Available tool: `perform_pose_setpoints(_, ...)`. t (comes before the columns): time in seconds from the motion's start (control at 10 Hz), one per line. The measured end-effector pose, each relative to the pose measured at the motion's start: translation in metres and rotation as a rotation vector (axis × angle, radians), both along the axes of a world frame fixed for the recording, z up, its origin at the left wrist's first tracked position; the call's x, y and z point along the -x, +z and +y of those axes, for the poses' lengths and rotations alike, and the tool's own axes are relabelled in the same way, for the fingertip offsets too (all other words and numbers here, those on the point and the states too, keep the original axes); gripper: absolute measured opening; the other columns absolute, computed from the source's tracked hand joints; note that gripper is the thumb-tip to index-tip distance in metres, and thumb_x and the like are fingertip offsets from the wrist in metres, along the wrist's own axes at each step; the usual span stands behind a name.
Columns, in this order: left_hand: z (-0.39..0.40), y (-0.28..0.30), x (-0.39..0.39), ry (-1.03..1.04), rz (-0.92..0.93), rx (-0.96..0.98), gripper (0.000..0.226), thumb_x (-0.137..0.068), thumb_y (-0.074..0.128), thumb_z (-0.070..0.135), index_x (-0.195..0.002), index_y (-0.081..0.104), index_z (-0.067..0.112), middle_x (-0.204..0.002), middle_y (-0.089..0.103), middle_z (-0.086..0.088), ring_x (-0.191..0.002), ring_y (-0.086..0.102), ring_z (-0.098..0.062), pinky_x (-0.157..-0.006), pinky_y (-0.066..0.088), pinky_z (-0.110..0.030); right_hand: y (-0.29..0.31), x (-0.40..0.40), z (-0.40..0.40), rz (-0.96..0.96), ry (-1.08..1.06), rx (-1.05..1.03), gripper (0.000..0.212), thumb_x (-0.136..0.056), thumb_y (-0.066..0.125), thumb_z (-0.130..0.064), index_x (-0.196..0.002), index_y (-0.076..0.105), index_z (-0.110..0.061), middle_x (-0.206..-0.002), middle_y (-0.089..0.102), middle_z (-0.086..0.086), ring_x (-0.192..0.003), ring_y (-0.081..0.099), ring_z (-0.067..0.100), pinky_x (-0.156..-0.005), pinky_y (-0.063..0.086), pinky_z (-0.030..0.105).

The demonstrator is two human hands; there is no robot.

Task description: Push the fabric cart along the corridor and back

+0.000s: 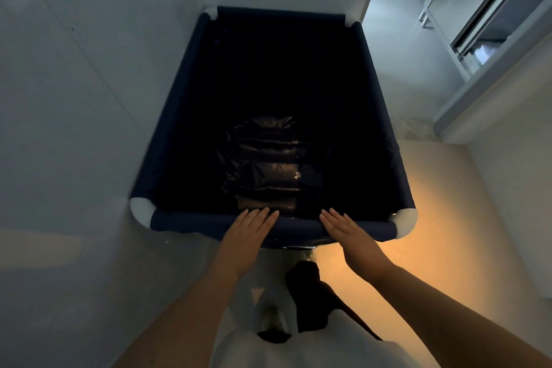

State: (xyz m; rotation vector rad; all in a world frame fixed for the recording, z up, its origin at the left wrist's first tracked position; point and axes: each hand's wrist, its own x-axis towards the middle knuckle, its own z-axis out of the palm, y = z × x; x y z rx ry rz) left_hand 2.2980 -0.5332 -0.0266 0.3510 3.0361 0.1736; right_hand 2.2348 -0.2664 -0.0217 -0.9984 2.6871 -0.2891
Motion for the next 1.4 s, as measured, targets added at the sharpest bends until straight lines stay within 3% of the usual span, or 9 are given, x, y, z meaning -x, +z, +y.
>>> perform_pose_setpoints(0.2, 0.001, -0.001, 0.000, 0.009, 0.002, -0.020, 0.085, -0.067, 0.068, -0.003, -0.142, 0.034, 0.014, -0.139, 0.049, -0.008, -0.125, 0.047, -0.024, -0.109, 0.028, -0.040, 0.002, -0.001, -0.001, 0.002, -0.020, -0.023, 0.086, -0.086, 0.042, 0.017, -0.142, -0.009, -0.022, -0.153, -0.008, -0.008, -0.141, -0.013, 0.012, -0.113, -0.010, 0.027)
perform_pose_setpoints(0.3, 0.001, -0.002, 0.001, 0.007, 0.008, -0.017, 0.088, -0.058, 0.075, -0.002, -0.138, 0.041, 0.013, -0.133, 0.055, -0.008, -0.119, 0.053, -0.024, -0.104, 0.035, -0.042, 0.001, -0.001, -0.001, -0.003, -0.025, -0.028, 0.087, -0.086, 0.043, 0.016, -0.140, -0.012, -0.024, -0.154, -0.008, -0.007, -0.141, -0.013, 0.013, -0.113, -0.010, 0.027)
perform_pose_setpoints(0.6, 0.002, -0.005, 0.000, 0.006, -0.004, 0.003, 0.089, -0.061, 0.073, -0.001, -0.141, 0.036, 0.014, -0.136, 0.052, -0.009, -0.123, 0.050, -0.025, -0.107, 0.028, -0.041, -0.004, 0.000, 0.003, 0.017, 0.011, -0.036, 0.089, -0.086, 0.042, 0.015, -0.140, -0.014, -0.027, -0.153, -0.011, -0.008, -0.140, -0.017, 0.011, -0.112, -0.013, 0.026)
perform_pose_setpoints(0.8, 0.004, -0.003, -0.001, 0.021, 0.008, 0.039, 0.085, -0.066, 0.068, -0.001, -0.142, 0.034, 0.014, -0.139, 0.049, -0.008, -0.126, 0.047, -0.023, -0.108, 0.030, -0.042, 0.001, 0.002, 0.002, 0.005, 0.025, -0.023, 0.087, -0.085, 0.042, 0.015, -0.142, -0.011, -0.024, -0.150, -0.013, -0.011, -0.137, -0.019, 0.009, -0.109, -0.016, 0.023)
perform_pose_setpoints(1.0, 0.008, 0.000, -0.001, 0.017, 0.058, 0.043, 0.084, -0.058, 0.074, -0.001, -0.136, 0.045, 0.013, -0.132, 0.056, -0.007, -0.119, 0.054, -0.022, -0.103, 0.038, -0.043, 0.004, 0.002, 0.001, -0.012, 0.016, -0.024, 0.086, -0.084, 0.042, 0.017, -0.147, -0.003, -0.022, -0.153, -0.008, -0.007, -0.137, -0.018, 0.010, -0.108, -0.016, 0.023)
perform_pose_setpoints(1.1, 0.007, -0.001, 0.000, 0.045, 0.028, 0.021, 0.081, -0.067, 0.067, -0.004, -0.141, 0.037, 0.013, -0.138, 0.051, -0.008, -0.124, 0.049, -0.023, -0.107, 0.031, -0.043, 0.002, 0.002, -0.001, -0.019, 0.004, -0.030, 0.085, -0.084, 0.041, 0.016, -0.147, -0.002, -0.022, -0.156, -0.005, -0.005, -0.137, -0.018, 0.010, -0.107, -0.017, 0.022)
perform_pose_setpoints(1.2, 0.010, -0.003, -0.001, 0.079, -0.033, -0.020, 0.077, -0.080, 0.052, -0.005, -0.146, 0.018, 0.015, -0.147, 0.038, -0.006, -0.134, 0.035, -0.022, -0.113, 0.014, -0.039, 0.004, 0.004, -0.005, -0.061, -0.002, -0.050, 0.082, -0.085, 0.040, 0.013, -0.148, 0.000, -0.020, -0.157, -0.004, -0.003, -0.136, -0.019, 0.009, -0.106, -0.017, 0.020)
perform_pose_setpoints(1.3, 0.006, -0.005, 0.005, 0.068, -0.042, -0.023, 0.065, -0.093, 0.044, 0.011, -0.148, 0.008, 0.017, -0.155, 0.020, -0.001, -0.142, 0.011, -0.017, -0.113, -0.004, -0.032, 0.007, 0.010, -0.006, -0.073, 0.005, -0.051, 0.072, -0.094, 0.042, -0.003, -0.148, -0.001, -0.022, -0.158, -0.002, -0.001, -0.141, -0.009, 0.012, -0.107, -0.007, 0.022)
perform_pose_setpoints(1.4, 0.010, 0.011, 0.017, 0.055, 0.002, -0.137, 0.060, -0.095, 0.043, 0.024, -0.148, 0.014, 0.016, -0.155, 0.018, 0.000, -0.140, -0.003, -0.013, -0.113, -0.008, -0.035, 0.023, 0.015, -0.007, -0.108, 0.015, 0.002, 0.062, -0.100, 0.038, -0.022, -0.148, 0.000, -0.026, -0.158, 0.002, -0.003, -0.141, -0.006, 0.010, -0.105, -0.004, 0.019)
